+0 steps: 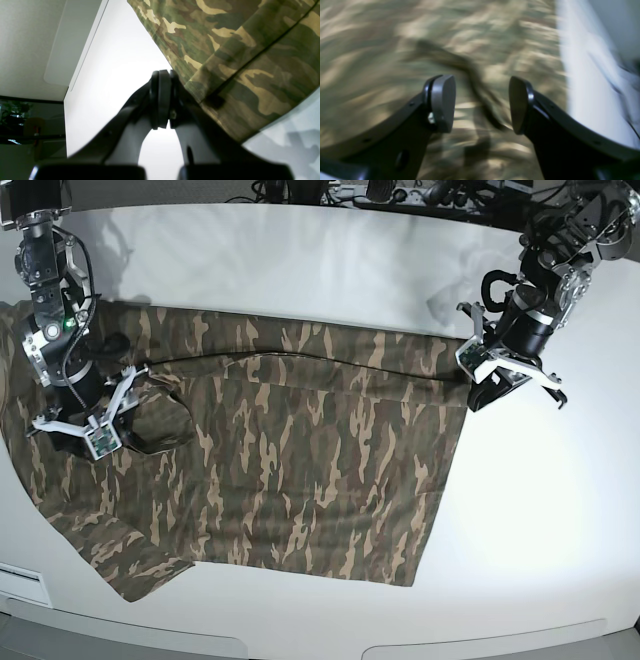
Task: Fold the T-shirt properly
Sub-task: 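Grasp the sleeve near the right gripper and fold it inward, then grasp the shirt edge near the left gripper with the left gripper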
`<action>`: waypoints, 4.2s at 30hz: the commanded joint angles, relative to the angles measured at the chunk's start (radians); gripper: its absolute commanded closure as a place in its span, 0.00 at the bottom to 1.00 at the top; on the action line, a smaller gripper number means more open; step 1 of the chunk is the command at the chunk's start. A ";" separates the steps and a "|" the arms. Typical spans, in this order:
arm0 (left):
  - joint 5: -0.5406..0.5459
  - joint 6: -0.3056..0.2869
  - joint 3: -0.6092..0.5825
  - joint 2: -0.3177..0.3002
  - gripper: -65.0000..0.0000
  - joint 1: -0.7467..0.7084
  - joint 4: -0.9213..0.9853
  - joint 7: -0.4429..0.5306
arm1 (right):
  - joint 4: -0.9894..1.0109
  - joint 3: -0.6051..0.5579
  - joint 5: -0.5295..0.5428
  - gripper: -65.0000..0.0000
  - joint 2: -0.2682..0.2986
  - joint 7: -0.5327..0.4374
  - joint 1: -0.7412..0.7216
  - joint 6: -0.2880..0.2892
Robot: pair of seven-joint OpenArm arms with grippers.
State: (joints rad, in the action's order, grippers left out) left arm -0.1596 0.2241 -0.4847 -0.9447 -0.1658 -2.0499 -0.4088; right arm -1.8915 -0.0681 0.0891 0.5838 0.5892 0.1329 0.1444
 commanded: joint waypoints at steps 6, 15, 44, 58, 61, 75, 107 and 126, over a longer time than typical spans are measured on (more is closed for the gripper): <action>-0.011 0.012 0.008 -0.017 1.00 0.011 -0.018 0.016 | -0.015 0.011 -0.055 0.63 0.017 0.097 -0.049 -0.159; -0.074 0.077 0.008 -0.018 1.00 0.008 -0.025 0.002 | -0.017 0.011 -0.050 1.00 0.017 0.190 -0.042 -0.106; 0.603 -0.672 0.008 0.059 1.00 0.449 0.195 -0.189 | 0.153 0.488 0.472 1.00 0.018 0.412 0.079 0.184; 0.771 -0.802 0.007 0.103 1.00 0.410 0.269 -0.350 | 0.344 0.487 0.532 1.00 0.018 0.477 0.008 0.264; 0.770 -0.802 0.007 0.103 1.00 0.389 0.270 -0.348 | 0.345 0.487 0.532 1.00 0.016 0.459 0.008 0.264; 0.749 -0.801 0.007 0.105 1.00 0.326 0.261 -0.394 | 0.352 0.487 0.480 1.00 0.023 0.415 0.131 0.310; 0.652 -0.682 0.132 0.023 1.00 0.135 -0.031 -0.403 | 0.348 0.487 0.539 1.00 0.040 0.451 0.235 0.377; 0.658 -0.774 -0.020 0.236 1.00 0.365 0.315 -0.486 | 0.348 0.487 0.544 1.00 0.040 0.443 0.233 0.376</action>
State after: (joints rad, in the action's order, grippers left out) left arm 0.5270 -0.5552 -0.5056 -0.6960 0.1917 -1.7359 -0.8684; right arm -1.5482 0.4217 0.6449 0.6167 0.9779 0.3550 0.5137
